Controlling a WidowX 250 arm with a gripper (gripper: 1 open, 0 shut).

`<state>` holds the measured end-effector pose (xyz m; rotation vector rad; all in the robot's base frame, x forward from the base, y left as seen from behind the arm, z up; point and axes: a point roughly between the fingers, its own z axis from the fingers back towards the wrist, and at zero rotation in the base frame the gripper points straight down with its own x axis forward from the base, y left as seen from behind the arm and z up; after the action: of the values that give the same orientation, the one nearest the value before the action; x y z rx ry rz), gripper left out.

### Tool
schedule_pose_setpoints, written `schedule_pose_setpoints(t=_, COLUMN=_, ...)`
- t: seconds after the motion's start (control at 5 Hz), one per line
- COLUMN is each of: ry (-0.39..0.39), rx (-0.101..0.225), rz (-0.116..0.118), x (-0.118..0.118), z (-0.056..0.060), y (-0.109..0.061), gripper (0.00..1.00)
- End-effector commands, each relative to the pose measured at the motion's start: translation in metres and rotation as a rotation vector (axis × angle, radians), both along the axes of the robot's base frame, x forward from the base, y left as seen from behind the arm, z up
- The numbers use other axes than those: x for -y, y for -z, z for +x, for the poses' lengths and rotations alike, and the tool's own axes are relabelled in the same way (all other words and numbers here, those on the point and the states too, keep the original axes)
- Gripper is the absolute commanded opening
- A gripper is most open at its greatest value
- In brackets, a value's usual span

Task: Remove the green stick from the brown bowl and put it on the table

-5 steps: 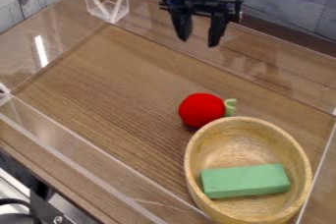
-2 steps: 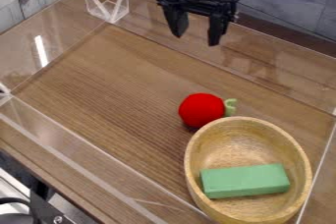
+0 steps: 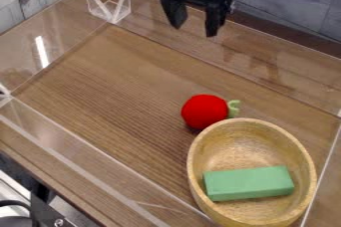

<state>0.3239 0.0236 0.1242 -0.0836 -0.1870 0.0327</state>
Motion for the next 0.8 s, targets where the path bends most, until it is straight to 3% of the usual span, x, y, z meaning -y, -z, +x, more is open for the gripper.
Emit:
schedule_pose_setpoints(t=0.0, ry=-0.040, rx=0.079, rz=0.016, x=-0.012, z=0.013, y=-0.021, gripper=1.00)
schedule_pose_setpoints(t=0.2, ry=-0.091, rx=0.076, rz=0.024, x=-0.017, z=0.019, y=-0.016, gripper=1.00)
schedule_pose_setpoints(t=0.6, ry=-0.052, rx=0.064, rz=0.018, x=0.023, z=0.013, y=-0.003, gripper=1.00)
